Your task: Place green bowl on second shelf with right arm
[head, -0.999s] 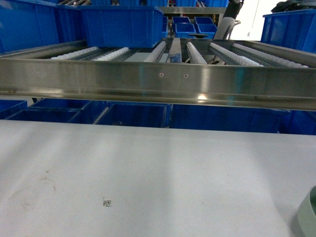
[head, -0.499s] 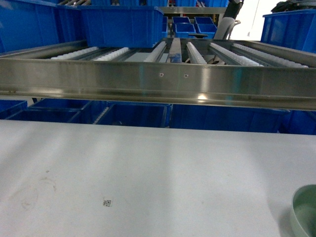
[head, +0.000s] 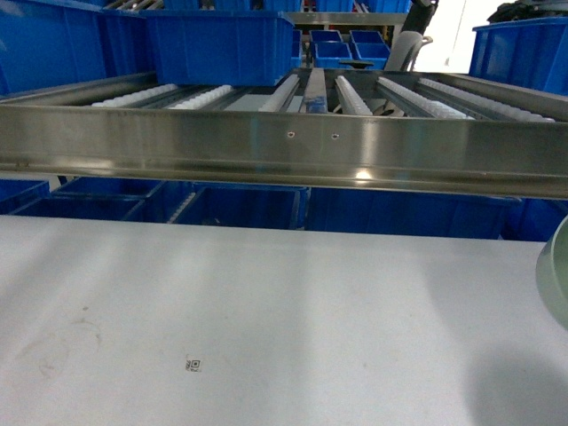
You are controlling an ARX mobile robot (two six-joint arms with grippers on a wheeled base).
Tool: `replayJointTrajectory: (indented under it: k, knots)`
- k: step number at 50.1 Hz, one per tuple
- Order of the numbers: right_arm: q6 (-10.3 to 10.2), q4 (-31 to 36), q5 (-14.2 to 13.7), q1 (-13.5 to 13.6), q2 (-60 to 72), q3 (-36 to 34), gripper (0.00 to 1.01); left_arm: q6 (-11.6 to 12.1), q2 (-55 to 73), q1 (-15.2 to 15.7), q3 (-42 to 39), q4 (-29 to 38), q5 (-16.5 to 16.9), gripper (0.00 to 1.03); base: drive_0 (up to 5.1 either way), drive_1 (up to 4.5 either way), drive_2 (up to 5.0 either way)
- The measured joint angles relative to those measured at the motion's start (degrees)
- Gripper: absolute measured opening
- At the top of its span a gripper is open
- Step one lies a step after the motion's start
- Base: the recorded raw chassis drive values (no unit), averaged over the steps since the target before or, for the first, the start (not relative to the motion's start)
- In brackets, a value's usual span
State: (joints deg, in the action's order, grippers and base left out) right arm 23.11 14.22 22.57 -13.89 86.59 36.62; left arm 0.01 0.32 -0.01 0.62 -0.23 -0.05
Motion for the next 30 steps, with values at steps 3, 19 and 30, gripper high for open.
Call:
replayJointTrajectory:
  k: [3, 19, 30]
  knots:
    - [-1.5, 0.7, 0.8, 0.0, -2.6, -0.6, 0.02, 0.0, 0.0, 0.0, 0.0, 0.0, 0.0, 0.98, 0.0, 0.0, 0.0]
    - [-16.5, 4.8, 5.5, -1.6, -26.8, -8.2, 0.02, 0.0, 0.0, 0.0, 0.0, 0.0, 0.0, 0.98, 0.0, 0.0, 0.0]
    - [-23.5, 2.8, 5.7, -1.4, -42.0, -14.8, 0.02, 0.0, 0.0, 0.0, 0.0, 0.0, 0.0, 0.98, 0.0, 0.0, 0.0]
